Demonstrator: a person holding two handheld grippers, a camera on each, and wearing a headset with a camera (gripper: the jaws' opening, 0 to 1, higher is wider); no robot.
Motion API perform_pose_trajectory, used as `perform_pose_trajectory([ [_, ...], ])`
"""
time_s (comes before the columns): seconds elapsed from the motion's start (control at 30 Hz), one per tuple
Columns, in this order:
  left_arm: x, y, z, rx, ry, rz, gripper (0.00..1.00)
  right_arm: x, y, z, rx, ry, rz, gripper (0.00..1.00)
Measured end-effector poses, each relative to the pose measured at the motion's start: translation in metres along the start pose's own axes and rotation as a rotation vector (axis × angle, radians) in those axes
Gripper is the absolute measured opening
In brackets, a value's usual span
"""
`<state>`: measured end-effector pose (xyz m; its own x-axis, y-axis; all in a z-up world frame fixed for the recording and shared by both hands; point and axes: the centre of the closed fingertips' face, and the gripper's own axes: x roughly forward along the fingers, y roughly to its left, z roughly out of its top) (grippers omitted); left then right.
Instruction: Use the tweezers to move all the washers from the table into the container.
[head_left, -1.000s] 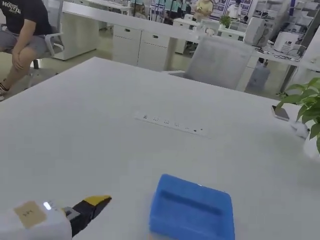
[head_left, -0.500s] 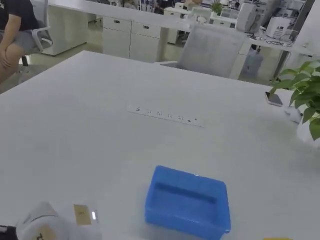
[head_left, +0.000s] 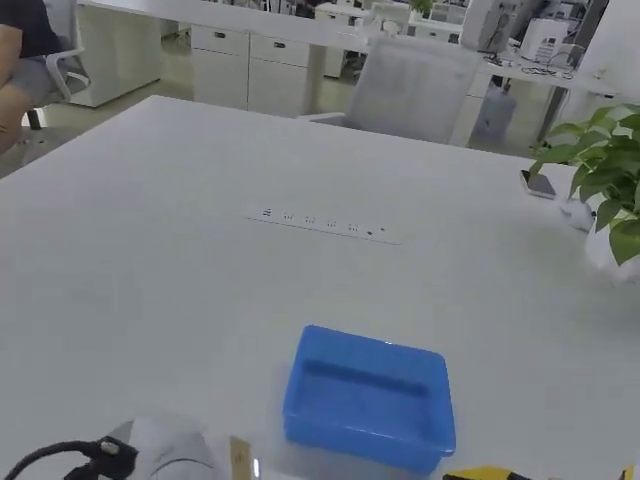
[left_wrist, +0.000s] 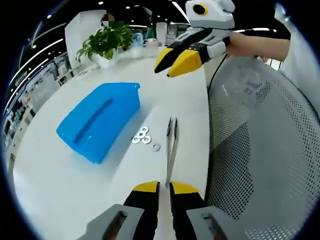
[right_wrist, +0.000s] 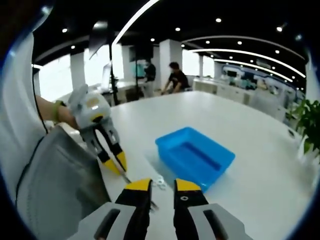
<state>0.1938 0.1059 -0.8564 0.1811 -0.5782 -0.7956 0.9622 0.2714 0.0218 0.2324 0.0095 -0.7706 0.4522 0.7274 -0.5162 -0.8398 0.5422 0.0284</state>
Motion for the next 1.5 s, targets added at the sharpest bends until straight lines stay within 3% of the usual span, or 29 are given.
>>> perform_pose_trajectory([
  [0.3,0.006,-0.004,0.003,0.011,-0.011,-0.027,0.00,-0.006,-0.005,-0.004,0.004,0.004,-0.024,0.13],
  [0.37,0.002,-0.005,0.012,0.048,-0.060,-0.019,0.00,-0.007,-0.004,-0.005,0.010,-0.002,-0.017,0.12],
  [0.43,-0.004,-0.008,0.014,0.022,-0.067,-0.030,0.00,-0.006,-0.001,-0.003,0.022,-0.013,-0.002,0.12],
  [0.53,-0.013,-0.007,0.021,0.035,-0.093,-0.009,0.00,-0.006,0.002,-0.002,0.024,-0.022,0.009,0.12],
  [0.77,-0.042,-0.009,0.044,0.034,-0.190,0.028,0.00,-0.001,0.014,0.000,-0.014,-0.007,0.067,0.13],
  [0.87,-0.051,-0.010,0.049,0.032,-0.206,0.037,0.00,0.002,0.021,-0.002,-0.060,0.020,0.103,0.13],
  [0.97,-0.059,-0.010,0.050,0.055,-0.191,0.068,0.00,0.007,0.029,-0.012,-0.176,0.102,0.141,0.14],
  [1.07,-0.063,-0.014,0.052,0.068,-0.183,0.074,0.00,0.016,0.039,-0.018,-0.242,0.139,0.180,0.14],
  [1.17,-0.065,-0.017,0.053,0.091,-0.170,0.083,0.00,0.026,0.050,-0.018,-0.285,0.155,0.222,0.15],
  [1.33,-0.066,-0.021,0.054,0.127,-0.145,0.101,0.00,0.043,0.067,-0.030,-0.435,0.231,0.291,0.16],
  [1.43,-0.065,-0.023,0.056,0.149,-0.131,0.108,0.00,0.048,0.070,-0.038,-0.532,0.285,0.316,0.16],
  [1.5,-0.065,-0.024,0.057,0.160,-0.129,0.110,0.00,0.051,0.071,-0.040,-0.550,0.295,0.322,0.16],
])
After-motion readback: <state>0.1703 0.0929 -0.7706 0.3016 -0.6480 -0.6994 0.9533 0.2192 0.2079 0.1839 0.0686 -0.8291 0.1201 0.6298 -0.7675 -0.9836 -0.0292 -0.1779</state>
